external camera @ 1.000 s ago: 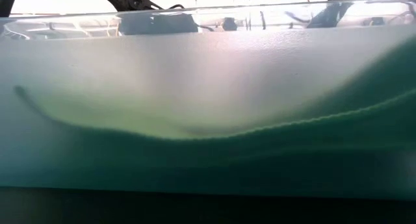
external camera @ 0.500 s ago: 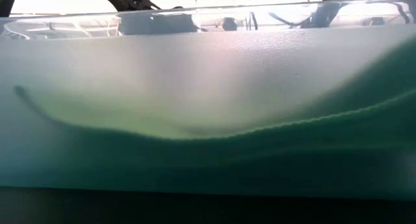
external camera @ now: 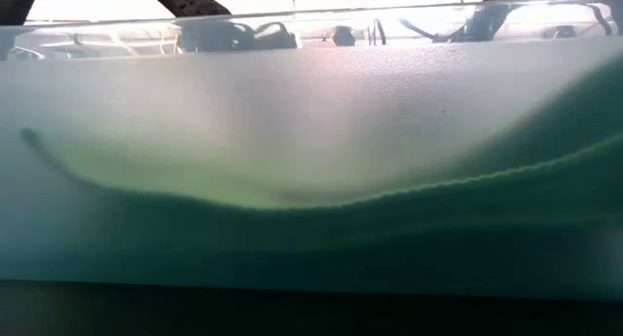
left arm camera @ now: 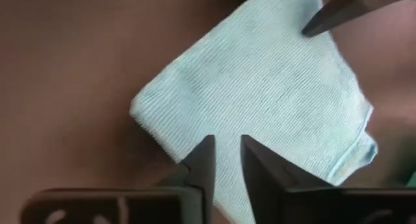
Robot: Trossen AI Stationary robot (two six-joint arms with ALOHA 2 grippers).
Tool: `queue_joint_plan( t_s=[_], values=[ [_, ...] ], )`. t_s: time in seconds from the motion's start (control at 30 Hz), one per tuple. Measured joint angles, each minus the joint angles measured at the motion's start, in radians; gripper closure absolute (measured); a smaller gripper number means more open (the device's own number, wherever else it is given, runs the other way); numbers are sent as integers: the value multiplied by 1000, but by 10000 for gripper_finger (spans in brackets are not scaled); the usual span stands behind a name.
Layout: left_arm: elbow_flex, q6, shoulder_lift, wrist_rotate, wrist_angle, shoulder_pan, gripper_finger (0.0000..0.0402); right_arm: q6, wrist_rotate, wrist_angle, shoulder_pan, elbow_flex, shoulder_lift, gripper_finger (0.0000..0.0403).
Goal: Fold microfiber towels
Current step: Put the folded blue microfiber cloth into the green transparent bin
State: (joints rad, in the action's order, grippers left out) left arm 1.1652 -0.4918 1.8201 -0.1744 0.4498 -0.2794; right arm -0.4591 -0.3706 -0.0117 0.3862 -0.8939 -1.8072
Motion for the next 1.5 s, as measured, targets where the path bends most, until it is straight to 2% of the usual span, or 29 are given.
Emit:
queue_joint_plan(
  t_s=[0.23,0.4,0.67,0.87,1.23,1.5],
  values=[
    [0,-16,60,-5,0,-12,249,-3,0,0,-1,2,15,229],
    [0,-35,35,8,-6,-32,222,-2,1,-1,-1,2,17,229],
    [4,-45,-83,197,54,-32,220,-4,1,0,0,2,18,229],
    [4,-48,-39,148,46,-27,220,-5,1,8,0,2,18,229],
    [4,-45,48,127,60,-22,220,-27,1,21,0,2,18,229],
    [5,-44,76,69,-40,-21,220,-33,1,21,0,2,19,229]
  ],
)
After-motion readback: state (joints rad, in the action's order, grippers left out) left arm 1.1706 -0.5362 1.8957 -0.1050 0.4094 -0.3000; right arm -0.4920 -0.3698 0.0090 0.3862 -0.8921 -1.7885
